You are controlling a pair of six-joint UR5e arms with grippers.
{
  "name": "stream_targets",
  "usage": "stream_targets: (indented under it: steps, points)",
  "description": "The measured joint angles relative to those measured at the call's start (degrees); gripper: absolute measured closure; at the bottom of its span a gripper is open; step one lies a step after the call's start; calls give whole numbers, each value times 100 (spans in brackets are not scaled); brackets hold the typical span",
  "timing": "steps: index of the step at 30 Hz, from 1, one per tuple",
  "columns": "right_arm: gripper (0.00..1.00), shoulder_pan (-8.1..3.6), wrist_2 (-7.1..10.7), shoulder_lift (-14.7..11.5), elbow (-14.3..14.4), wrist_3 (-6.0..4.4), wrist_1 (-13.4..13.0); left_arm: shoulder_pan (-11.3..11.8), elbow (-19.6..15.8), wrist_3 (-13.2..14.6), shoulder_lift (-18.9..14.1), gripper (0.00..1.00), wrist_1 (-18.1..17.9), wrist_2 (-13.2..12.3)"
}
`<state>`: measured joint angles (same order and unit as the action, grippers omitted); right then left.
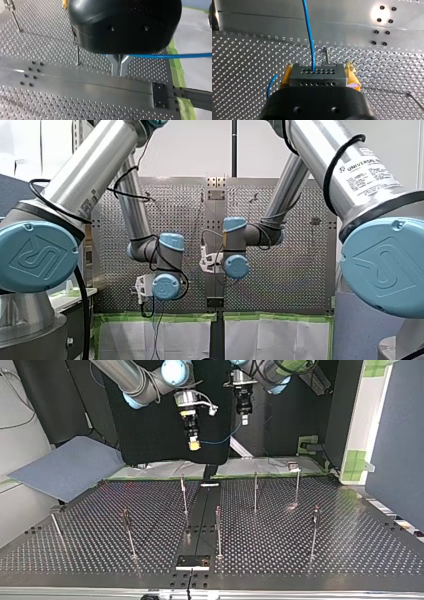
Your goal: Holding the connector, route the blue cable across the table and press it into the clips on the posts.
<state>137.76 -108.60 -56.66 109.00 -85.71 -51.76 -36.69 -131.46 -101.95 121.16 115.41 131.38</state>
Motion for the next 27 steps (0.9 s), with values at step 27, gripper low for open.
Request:
stream_targets:
  steps: [27]
  points:
    - [100,-14,658,-802,-204,-649,1630,719,-347,-544,-827,100,477,-769]
